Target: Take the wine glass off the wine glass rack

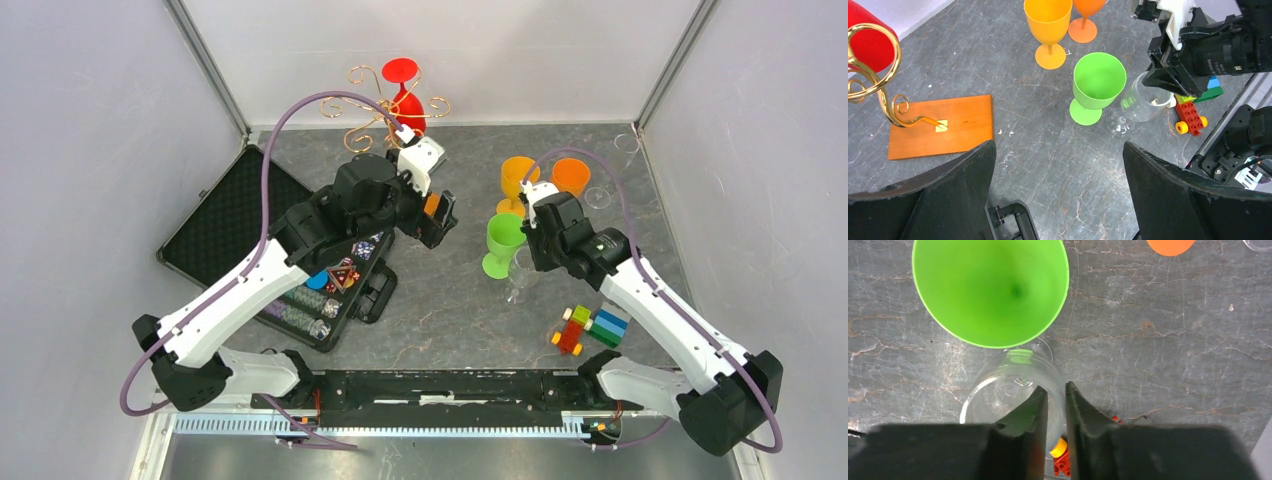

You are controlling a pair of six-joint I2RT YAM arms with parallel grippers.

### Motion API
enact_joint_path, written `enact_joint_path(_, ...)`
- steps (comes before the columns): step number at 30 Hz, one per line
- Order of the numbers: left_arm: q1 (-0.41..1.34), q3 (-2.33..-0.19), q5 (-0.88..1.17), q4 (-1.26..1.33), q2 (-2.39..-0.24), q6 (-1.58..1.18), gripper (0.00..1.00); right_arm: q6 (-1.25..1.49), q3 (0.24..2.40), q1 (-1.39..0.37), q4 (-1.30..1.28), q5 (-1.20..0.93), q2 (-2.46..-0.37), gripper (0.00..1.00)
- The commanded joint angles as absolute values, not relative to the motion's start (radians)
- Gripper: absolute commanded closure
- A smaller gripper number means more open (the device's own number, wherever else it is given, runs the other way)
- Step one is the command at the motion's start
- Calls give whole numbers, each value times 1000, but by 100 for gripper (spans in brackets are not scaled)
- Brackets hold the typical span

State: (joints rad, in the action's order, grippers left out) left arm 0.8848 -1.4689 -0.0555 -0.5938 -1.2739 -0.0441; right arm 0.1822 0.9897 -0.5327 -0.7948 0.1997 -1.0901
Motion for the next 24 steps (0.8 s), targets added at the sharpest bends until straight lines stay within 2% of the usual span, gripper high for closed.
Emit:
enact_joint_path(1, 880, -1461, -86, -541, -1216, -27, 0, 159, 1002, -528, -781, 210, -1105, 87)
enact_joint_path(3, 880, -1457, -87, -539, -1206, -26, 0, 157, 1021, -526, -795, 249, -1117, 99)
enact_joint_path(13, 880, -1452, -100, -537, -1176, -18, 0, 113, 1127, -448, -852, 389, -1161, 100)
enact_joint_path(24, 865, -1518, -200, -509, -1199, -55, 0, 74, 1110, -250, -703, 293, -1248, 98)
